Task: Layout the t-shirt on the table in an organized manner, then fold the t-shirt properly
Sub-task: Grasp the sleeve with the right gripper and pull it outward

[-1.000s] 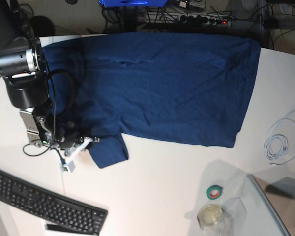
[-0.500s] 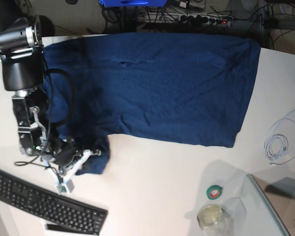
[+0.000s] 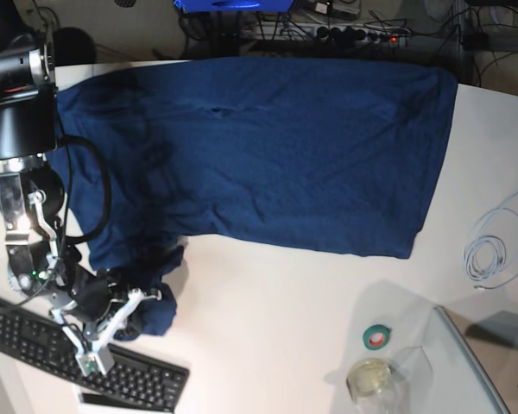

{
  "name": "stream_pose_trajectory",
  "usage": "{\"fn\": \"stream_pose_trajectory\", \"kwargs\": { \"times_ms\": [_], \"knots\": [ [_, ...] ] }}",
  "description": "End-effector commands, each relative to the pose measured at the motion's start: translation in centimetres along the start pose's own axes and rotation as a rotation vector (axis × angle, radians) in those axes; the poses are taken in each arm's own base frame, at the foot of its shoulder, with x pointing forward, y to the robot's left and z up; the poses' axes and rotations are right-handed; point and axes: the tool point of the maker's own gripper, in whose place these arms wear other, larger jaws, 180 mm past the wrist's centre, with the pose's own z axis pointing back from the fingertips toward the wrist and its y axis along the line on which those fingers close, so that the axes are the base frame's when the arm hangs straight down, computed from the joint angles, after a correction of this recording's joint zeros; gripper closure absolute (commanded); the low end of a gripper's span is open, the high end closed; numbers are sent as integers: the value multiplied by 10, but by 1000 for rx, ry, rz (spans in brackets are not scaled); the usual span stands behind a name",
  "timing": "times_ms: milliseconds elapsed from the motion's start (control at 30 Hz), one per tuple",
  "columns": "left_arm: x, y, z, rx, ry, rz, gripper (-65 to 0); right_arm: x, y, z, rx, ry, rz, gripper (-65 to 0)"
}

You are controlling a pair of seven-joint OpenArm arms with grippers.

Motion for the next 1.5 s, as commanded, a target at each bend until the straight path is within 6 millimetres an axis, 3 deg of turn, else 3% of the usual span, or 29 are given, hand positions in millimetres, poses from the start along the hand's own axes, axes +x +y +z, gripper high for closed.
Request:
{"fn": "stream_pose_trajectory", "kwargs": {
  "times_ms": [0, 267, 500, 833, 1033, 1267, 1400, 1467],
  "knots": [
    [17, 5, 6, 9, -40, -26, 0, 37, -3, 7, -4, -92, 21, -2],
    [16, 5, 6, 9, -38, -27, 0, 74, -31, 31, -61, -203, -8, 0],
    [17, 5, 6, 10, -39, -28, 0, 104, -43, 52, -91, -298, -14, 0],
    [18, 6, 6, 12, -39, -32, 0, 125, -76, 78, -164, -377, -46, 0],
    [18, 6, 6, 12, -39, -32, 0, 135, -87, 86, -189, -392, -22, 0],
    [18, 6, 6, 12, -39, -32, 0, 133, -88, 87, -192, -387, -17, 0],
    [16, 6, 6, 11, -37, -30, 0, 109, -79, 82, -177, -349, -24, 0],
    [16, 6, 6, 11, -37, -30, 0, 97, -61, 80, -148, -348, -34, 0]
  ]
}}
